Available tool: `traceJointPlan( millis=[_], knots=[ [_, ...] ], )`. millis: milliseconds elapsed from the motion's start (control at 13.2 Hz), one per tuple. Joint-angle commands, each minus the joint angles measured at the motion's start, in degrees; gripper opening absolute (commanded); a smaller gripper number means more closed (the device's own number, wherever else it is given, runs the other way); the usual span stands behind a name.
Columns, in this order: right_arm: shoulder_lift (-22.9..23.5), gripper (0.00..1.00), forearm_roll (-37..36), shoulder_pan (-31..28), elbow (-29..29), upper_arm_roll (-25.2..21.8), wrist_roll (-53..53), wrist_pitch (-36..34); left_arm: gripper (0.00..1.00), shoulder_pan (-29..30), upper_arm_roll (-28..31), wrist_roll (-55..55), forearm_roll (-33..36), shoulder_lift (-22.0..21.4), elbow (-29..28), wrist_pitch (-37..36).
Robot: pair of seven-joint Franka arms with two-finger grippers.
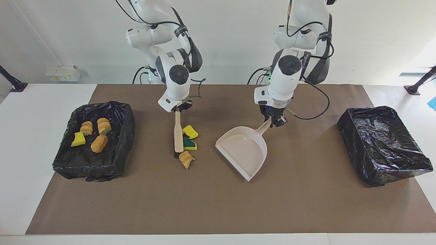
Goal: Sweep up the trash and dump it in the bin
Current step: 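Sweep the sponge scraps into the dustpan while the left gripper holds it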
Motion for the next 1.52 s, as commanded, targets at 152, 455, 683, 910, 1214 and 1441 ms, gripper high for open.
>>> traceJointPlan(
  millis=[152,455,683,910,1214,1441],
  knots=[
    [1.4,0.00,9.9,2.3,0.6,0.2,3.2,2.3,0.00,1.3,0.2,23.7,0.8,-3.6,-4.7,1.9],
    [1.5,0.00,14.7,2.3,0.5,0.2,3.7,2.7,0.00,-0.4,0.0,24.2,0.9,-3.6,-8.8,3.9],
    [2.3,0.00,17.3,3.6,0.6,0.3,3.1,3.5,0.00,-1.2,0.0,24.1,0.9,-4.0,-10.7,6.5],
    [2.3,0.00,27.2,7.1,1.7,0.3,2.9,4.7,0.00,-1.9,-0.1,24.6,0.9,-4.1,-11.1,7.2],
    [1.1,0.00,31.7,8.9,5.0,0.0,3.9,3.3,0.00,-2.8,-0.3,26.2,0.8,-2.6,-12.9,14.0],
    [-3.3,0.00,24.1,7.1,6.0,-0.7,3.7,-1.6,0.00,-2.1,-0.3,25.8,0.0,-2.4,-12.8,15.2]
  ],
)
